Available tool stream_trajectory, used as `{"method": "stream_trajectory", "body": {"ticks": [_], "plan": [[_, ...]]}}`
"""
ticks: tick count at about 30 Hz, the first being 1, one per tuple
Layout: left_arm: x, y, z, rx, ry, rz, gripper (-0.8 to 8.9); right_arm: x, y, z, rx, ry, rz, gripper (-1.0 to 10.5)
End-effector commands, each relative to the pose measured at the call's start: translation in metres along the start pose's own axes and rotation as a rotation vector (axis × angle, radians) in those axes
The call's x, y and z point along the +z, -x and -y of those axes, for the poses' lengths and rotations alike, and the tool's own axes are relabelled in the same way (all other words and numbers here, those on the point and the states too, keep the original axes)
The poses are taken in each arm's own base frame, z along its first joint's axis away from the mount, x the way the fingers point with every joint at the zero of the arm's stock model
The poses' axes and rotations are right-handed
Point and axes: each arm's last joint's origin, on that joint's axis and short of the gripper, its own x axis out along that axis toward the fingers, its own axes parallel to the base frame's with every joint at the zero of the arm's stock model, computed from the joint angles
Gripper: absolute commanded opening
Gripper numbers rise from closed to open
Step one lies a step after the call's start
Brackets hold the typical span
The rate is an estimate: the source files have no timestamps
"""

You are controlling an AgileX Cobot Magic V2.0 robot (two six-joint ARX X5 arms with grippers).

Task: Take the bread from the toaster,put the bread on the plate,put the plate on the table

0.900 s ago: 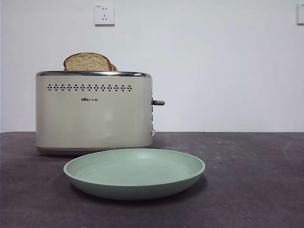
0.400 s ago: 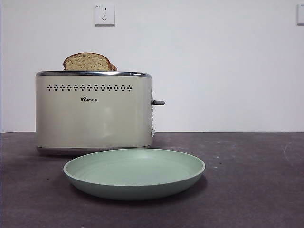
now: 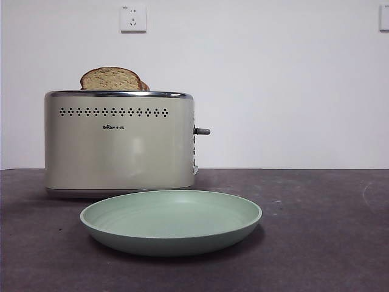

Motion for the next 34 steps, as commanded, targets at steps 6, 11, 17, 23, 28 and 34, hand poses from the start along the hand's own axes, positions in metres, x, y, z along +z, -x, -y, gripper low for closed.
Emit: {"method": "stream_trajectory", "body": {"ticks": [6, 11, 17, 23, 28, 34], "plan": [[-0.004, -0.064, -0.033, -0.028, -0.058, -0.093, 5.94, 0.001, 0.000, -0.001, 0.004, 0.013, 0.003, 6.0], [-0.011, -0.099, -0.048, -0.054, -0.072, -0.142, 5.93, 0.001, 0.000, -0.001, 0.004, 0.010, 0.000, 6.0], [-0.032, -0.127, -0.059, -0.062, -0.068, -0.217, 5.76, 0.001, 0.000, 0.000, 0.004, 0.006, -0.004, 6.0], [-0.052, -0.141, -0.061, -0.078, -0.026, -0.298, 4.98, 0.001, -0.001, 0.000, 0.003, 0.006, -0.005, 6.0], [-0.057, -0.142, -0.060, -0.090, -0.006, -0.328, 2.95, 0.001, -0.001, 0.000, 0.002, 0.006, -0.006, 6.0], [-0.057, -0.142, -0.059, -0.091, 0.003, -0.331, -0.12, 0.001, -0.001, 0.001, 0.002, 0.004, -0.007, 6.0]]}}
